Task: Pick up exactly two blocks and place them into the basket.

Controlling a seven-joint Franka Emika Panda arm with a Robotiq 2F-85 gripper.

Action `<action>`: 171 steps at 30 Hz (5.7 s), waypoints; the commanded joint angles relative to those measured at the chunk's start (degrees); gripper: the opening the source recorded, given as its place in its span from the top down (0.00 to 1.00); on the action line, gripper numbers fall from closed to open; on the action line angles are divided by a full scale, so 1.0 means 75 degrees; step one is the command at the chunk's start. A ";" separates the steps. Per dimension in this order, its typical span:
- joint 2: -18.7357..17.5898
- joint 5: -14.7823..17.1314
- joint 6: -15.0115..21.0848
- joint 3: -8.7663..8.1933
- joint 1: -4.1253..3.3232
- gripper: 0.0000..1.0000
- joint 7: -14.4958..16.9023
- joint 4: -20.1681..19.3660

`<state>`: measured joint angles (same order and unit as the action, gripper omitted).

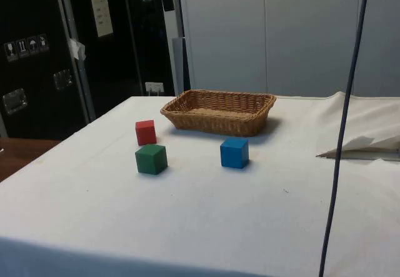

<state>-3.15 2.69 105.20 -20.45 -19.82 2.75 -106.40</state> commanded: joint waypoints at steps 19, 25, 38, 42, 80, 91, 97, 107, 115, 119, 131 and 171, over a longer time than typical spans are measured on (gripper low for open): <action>-0.0199 0.0115 0.1329 0.0191 -0.0008 0.00 -0.0061 -0.0680; -0.0451 0.0244 0.1780 0.0237 -0.0008 0.00 -0.0092 -0.0772; -0.1291 0.0626 0.2475 0.0306 -0.0015 0.00 -0.0229 -0.0680; -0.1459 0.0710 0.2697 0.0344 -0.0008 0.00 -0.0283 -0.0741; -0.3048 0.1765 0.4950 0.0634 0.0061 0.00 0.0000 -0.1092; -0.3407 0.2238 0.5317 0.0695 0.0061 0.00 0.0367 -0.1100; -0.3568 0.2330 0.5447 0.0756 0.0069 0.00 0.0397 -0.1085; -0.3743 0.2238 0.5470 0.0733 0.0000 0.00 0.0298 -0.1077; -0.3950 0.2399 0.5592 0.0863 0.0046 0.00 0.0359 -0.1001; -0.4003 0.2384 0.5607 0.0879 0.0046 0.00 0.0344 -0.0985; -0.4041 0.2368 0.5615 0.0871 0.0038 0.71 0.0344 -0.0993; -0.2269 0.1826 0.4660 0.0466 0.0008 1.00 0.0504 -0.1734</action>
<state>-20.86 16.79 140.37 -16.73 -19.82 6.36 -118.95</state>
